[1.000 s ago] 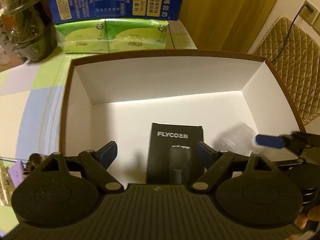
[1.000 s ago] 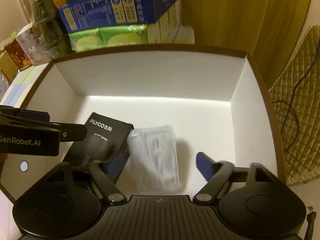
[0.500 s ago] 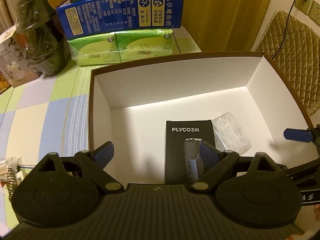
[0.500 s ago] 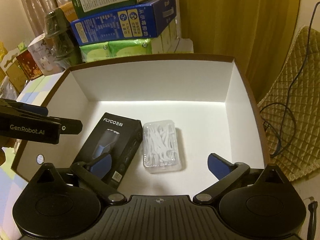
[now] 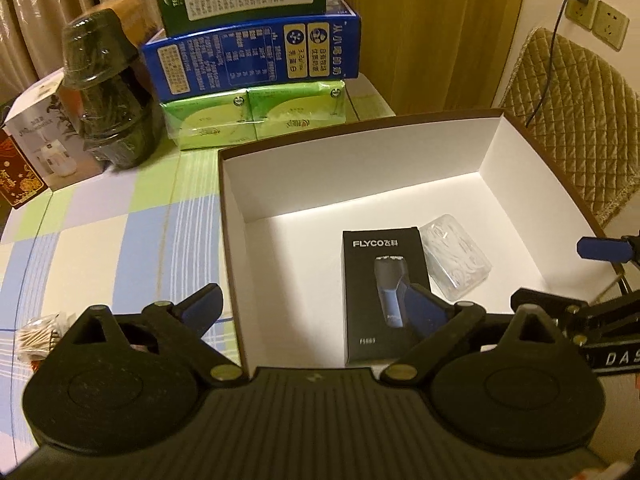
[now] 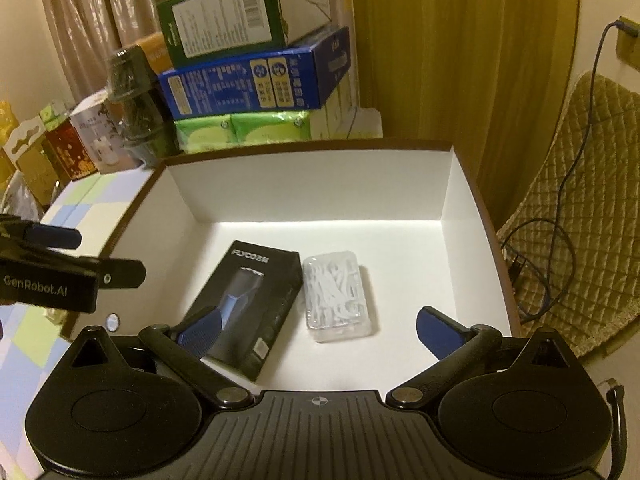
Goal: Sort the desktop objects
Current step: 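Lower both boxes into the cardboard box and open both tools, then withdraw both open tools from the cardboard box back over the table, then grasp the leopard-print cord with the left tool while the right tool grasps the lavender tube, then lift the leopard-print cord and the lavender tube off the table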
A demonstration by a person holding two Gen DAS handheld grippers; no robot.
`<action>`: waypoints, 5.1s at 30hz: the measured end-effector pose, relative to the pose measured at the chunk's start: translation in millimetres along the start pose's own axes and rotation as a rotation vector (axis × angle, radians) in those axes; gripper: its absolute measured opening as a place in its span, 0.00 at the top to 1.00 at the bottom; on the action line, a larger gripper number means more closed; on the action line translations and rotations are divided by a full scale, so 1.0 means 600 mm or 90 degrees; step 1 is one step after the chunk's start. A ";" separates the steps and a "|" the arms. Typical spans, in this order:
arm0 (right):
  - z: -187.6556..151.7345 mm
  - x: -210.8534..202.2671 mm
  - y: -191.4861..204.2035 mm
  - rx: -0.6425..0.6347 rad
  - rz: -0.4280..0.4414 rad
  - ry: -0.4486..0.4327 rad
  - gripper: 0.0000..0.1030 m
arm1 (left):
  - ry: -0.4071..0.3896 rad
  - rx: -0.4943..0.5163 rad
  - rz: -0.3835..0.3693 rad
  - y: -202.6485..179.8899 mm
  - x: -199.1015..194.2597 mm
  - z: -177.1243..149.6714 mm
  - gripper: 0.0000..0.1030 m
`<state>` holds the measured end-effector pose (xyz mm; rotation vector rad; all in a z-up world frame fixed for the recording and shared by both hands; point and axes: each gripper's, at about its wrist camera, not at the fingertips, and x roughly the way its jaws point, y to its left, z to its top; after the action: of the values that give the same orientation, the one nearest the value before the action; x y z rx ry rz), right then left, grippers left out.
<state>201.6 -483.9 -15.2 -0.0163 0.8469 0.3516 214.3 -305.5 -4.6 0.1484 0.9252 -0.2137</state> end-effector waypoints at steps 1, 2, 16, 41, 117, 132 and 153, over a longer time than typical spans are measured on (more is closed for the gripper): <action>-0.002 -0.005 0.004 0.001 0.001 -0.004 0.02 | -0.003 0.001 0.000 0.001 -0.007 -0.004 0.07; -0.004 -0.012 0.008 0.002 0.002 -0.007 0.02 | -0.006 0.003 0.001 0.002 -0.014 -0.009 0.07; -0.038 -0.080 0.071 -0.005 0.028 -0.035 0.02 | -0.039 -0.014 -0.002 0.040 -0.108 -0.082 0.06; -0.106 -0.104 0.189 0.025 0.029 -0.005 0.02 | -0.037 -0.001 -0.029 0.162 -0.194 -0.199 0.05; -0.074 0.276 0.494 -0.128 0.115 0.090 0.47 | 0.084 -0.417 -0.145 0.604 0.083 -0.229 0.64; -0.081 0.309 0.520 -0.195 0.105 0.102 0.73 | 0.074 -0.373 -0.132 0.599 0.050 -0.236 0.63; -0.114 0.253 0.472 -0.155 0.057 0.104 0.73 | 0.122 -0.152 0.017 0.495 0.104 -0.210 0.66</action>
<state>156.4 -182.1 -137.2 -0.2368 0.9646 0.5425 225.9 2.0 -119.5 -0.0408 1.1316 -0.0639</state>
